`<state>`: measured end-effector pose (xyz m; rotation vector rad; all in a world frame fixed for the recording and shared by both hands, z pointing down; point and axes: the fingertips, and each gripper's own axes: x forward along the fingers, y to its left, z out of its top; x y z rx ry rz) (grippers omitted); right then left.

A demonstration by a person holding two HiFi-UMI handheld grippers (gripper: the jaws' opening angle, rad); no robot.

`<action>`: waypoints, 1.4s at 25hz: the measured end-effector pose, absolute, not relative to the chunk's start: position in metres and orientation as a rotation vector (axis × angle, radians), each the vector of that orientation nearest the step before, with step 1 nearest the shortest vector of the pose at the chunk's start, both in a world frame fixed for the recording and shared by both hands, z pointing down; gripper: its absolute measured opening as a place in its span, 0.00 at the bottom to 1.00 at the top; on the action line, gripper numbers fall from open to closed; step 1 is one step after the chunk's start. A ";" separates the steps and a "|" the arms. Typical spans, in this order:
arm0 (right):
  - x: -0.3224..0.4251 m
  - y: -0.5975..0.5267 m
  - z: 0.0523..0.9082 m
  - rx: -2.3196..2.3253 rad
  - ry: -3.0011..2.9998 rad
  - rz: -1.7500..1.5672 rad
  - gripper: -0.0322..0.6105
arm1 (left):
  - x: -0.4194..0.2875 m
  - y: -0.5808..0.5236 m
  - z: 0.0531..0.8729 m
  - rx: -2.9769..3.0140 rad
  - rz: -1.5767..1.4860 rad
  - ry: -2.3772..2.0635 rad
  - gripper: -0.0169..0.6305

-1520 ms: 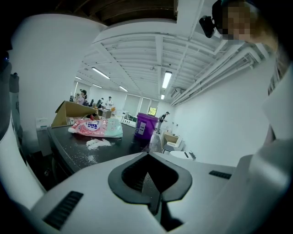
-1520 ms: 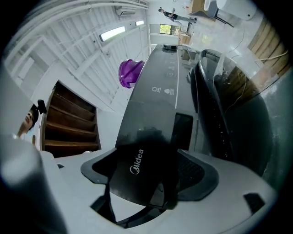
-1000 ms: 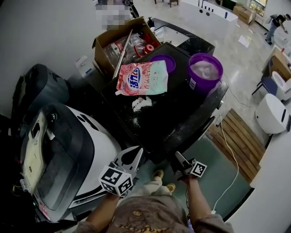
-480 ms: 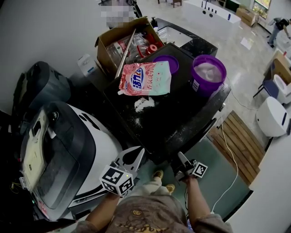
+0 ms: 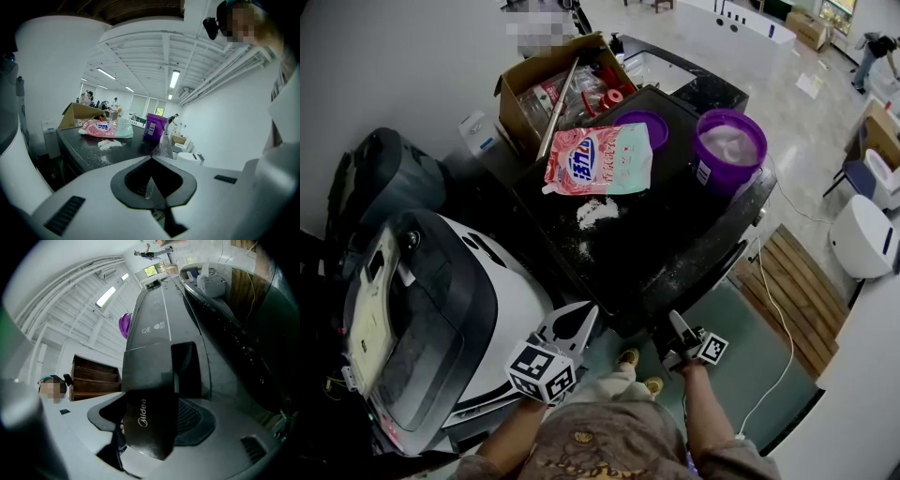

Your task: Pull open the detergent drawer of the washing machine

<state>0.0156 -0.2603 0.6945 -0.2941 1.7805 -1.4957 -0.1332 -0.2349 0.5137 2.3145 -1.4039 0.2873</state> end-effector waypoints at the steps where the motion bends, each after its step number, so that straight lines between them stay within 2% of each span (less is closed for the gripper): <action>1: 0.016 -0.260 0.695 -0.300 1.776 -1.494 0.52 | -0.132 -0.235 0.514 2.316 0.288 -1.402 0.06; 18: 0.040 -0.241 0.697 -0.344 1.749 -1.466 0.51 | -0.117 -0.229 0.514 2.338 0.279 -1.361 0.06; 35: 0.096 -0.193 0.695 -0.410 1.724 -1.437 0.51 | -0.058 -0.212 0.518 2.405 0.307 -1.201 0.06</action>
